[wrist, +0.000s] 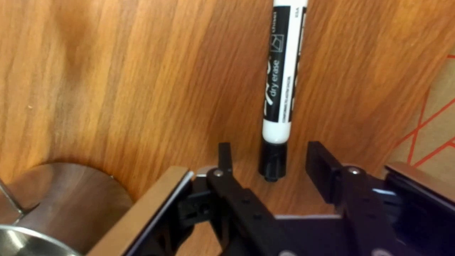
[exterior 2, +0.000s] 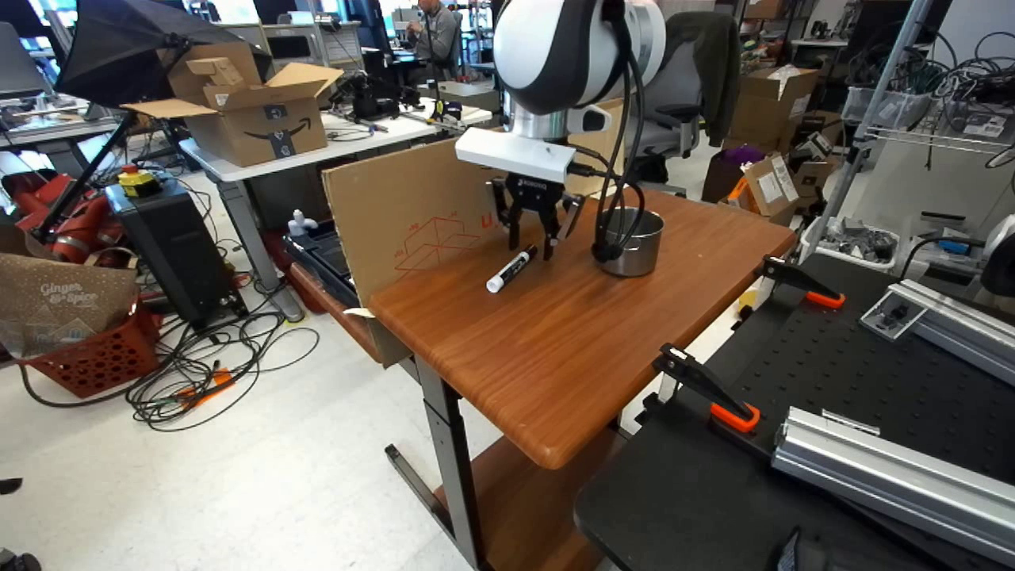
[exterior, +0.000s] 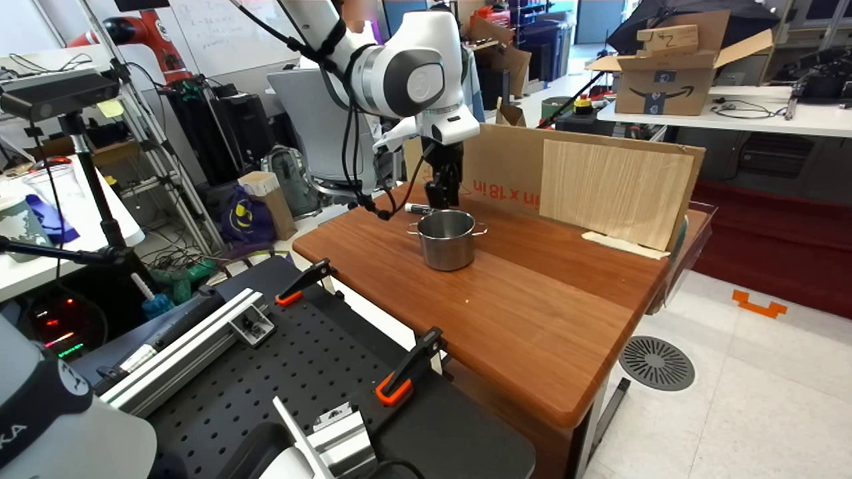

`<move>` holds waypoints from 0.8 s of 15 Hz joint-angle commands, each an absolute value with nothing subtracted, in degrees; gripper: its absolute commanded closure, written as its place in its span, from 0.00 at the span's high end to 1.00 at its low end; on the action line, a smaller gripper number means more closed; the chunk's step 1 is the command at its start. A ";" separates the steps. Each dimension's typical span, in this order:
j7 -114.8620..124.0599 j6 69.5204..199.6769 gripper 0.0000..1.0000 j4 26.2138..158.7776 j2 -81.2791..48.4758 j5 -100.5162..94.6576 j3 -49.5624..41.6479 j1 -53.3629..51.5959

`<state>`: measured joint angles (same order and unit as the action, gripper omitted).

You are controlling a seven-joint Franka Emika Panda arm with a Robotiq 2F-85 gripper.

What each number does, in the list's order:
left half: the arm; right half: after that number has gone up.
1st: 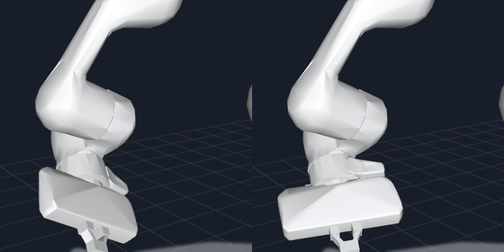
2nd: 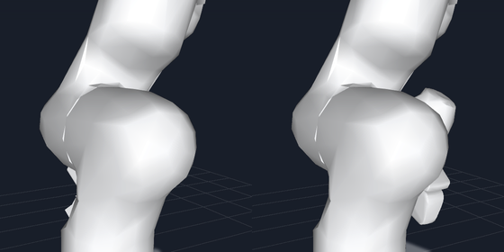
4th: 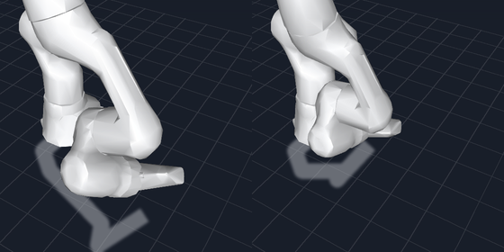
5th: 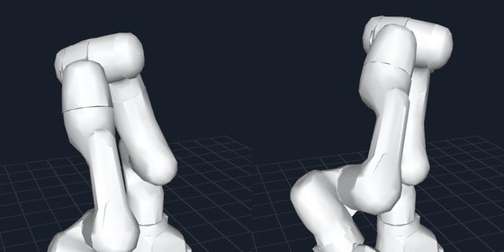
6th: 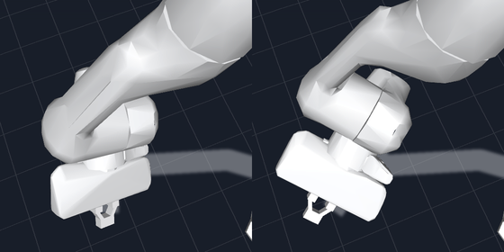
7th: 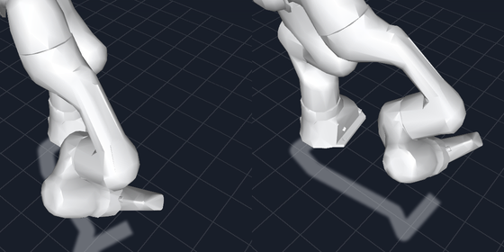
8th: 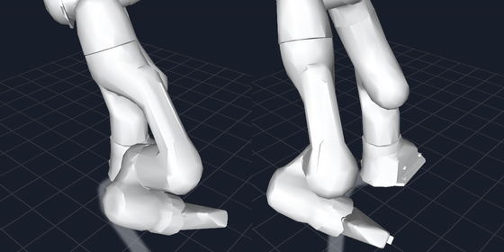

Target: Place the marker in the pot

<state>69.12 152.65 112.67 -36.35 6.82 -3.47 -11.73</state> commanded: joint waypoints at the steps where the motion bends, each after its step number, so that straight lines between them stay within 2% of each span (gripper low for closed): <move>1: 70.68 151.56 0.27 110.81 -37.55 6.44 -4.83 -13.06; 5: 70.65 151.10 0.00 110.51 -37.62 6.56 -4.68 -12.92; 7: 70.53 150.91 0.05 110.50 -37.44 6.58 -4.58 -12.86; 12: 69.19 150.51 0.05 111.31 -35.31 7.11 -3.37 -12.49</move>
